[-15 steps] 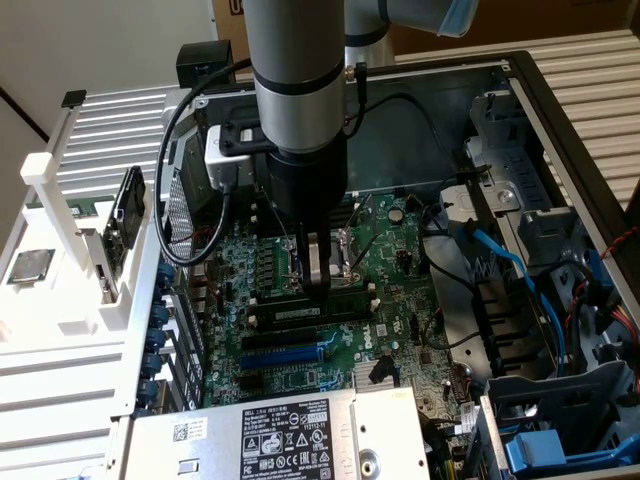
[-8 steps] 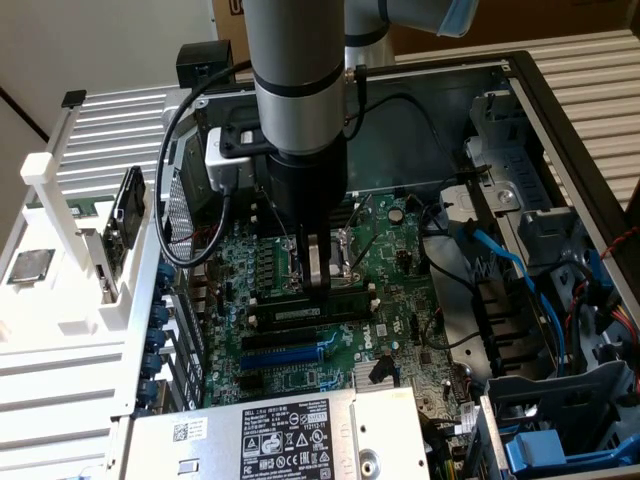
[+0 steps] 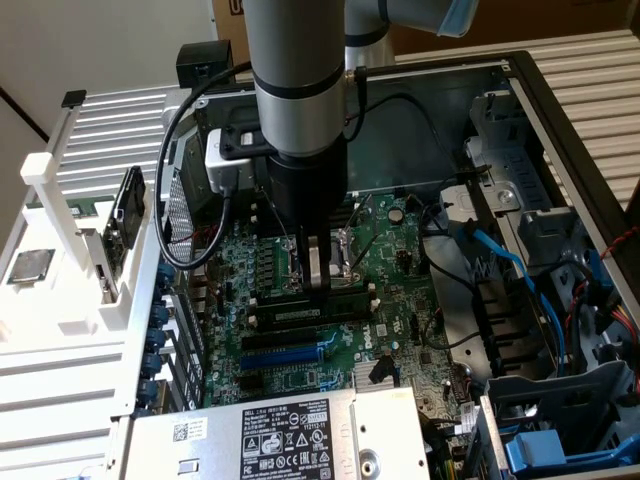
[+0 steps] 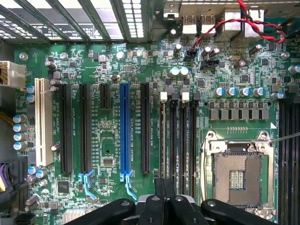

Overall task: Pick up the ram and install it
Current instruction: 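Press down the ram until it locks into place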

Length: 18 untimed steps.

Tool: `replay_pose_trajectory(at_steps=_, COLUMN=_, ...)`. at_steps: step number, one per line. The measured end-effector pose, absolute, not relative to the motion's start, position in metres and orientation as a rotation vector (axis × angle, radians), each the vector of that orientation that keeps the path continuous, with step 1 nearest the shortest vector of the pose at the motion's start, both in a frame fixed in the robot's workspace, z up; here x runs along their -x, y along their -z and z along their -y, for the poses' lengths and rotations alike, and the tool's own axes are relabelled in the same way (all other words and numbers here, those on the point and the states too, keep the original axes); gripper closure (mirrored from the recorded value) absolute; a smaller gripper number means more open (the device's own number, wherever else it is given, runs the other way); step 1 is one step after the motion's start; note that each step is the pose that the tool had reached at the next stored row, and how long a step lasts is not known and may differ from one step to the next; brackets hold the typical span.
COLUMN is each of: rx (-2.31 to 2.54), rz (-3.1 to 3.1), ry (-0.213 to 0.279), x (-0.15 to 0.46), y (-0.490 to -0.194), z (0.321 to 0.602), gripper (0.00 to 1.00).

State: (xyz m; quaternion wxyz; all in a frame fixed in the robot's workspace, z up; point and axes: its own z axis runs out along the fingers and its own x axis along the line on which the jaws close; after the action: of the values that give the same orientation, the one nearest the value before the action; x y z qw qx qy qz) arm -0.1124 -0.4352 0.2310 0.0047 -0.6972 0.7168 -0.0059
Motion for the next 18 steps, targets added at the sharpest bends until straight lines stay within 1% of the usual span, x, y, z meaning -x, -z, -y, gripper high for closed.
replay_pose_trajectory(at_steps=18, rx=2.182, rz=-2.243, ry=0.013, x=0.1124, y=-0.2289, z=0.4361, gripper=0.89)
